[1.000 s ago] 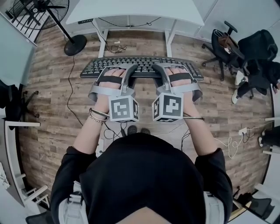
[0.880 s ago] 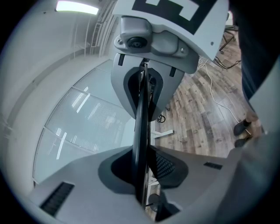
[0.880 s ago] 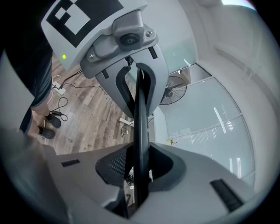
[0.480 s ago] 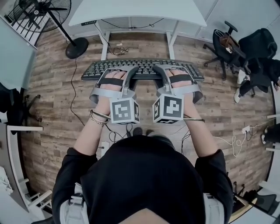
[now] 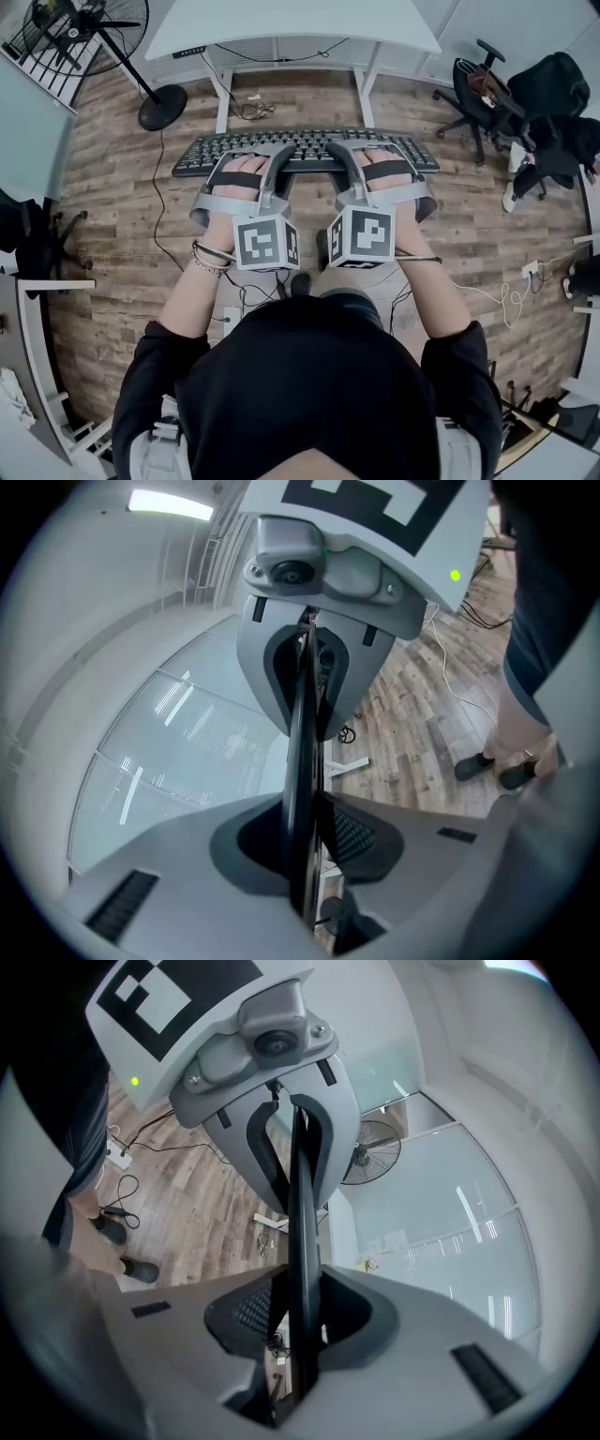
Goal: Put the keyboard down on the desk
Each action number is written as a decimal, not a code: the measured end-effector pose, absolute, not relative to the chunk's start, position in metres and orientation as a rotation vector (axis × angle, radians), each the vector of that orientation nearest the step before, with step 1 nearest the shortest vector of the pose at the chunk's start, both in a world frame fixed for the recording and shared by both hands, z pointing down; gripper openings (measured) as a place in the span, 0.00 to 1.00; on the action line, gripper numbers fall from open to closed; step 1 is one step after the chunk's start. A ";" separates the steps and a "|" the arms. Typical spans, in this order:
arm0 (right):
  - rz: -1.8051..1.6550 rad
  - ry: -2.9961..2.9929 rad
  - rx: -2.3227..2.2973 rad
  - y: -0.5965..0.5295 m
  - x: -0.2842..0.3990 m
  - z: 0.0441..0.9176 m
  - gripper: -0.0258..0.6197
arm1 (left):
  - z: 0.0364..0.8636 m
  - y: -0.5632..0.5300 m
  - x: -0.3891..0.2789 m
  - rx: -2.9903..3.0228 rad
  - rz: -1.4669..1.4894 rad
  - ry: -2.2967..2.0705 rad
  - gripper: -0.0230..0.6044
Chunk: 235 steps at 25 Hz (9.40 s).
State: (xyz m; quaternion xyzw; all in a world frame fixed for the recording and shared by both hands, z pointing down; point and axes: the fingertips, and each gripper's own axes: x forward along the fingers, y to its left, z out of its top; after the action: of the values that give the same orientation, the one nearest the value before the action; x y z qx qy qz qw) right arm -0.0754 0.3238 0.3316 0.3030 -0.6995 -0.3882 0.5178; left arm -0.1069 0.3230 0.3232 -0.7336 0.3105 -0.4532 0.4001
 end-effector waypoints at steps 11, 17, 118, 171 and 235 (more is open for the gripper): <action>-0.956 -1.666 0.733 0.315 -0.076 0.337 0.18 | 0.329 0.315 -0.108 -1.857 -1.130 0.810 0.19; -0.962 -1.660 0.732 0.289 -0.066 0.344 0.18 | 0.336 0.288 -0.097 -1.859 -1.119 0.821 0.20; -1.007 -1.705 0.722 -0.093 0.005 0.340 0.18 | 0.330 -0.092 -0.022 -1.814 -1.145 0.839 0.21; -0.865 -1.714 0.713 -0.319 -0.012 0.372 0.19 | 0.363 -0.322 -0.039 -1.933 -1.166 0.709 0.21; -0.817 -1.783 0.639 -0.312 -0.008 0.421 0.18 | 0.411 -0.312 -0.024 -2.097 -1.214 0.667 0.20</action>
State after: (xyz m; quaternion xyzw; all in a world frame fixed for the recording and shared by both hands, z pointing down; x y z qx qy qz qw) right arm -0.0080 -0.3123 0.4209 0.2658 -0.7415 -0.3399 0.5138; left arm -0.0243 -0.3121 0.4114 -0.7937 0.2522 -0.4593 0.3090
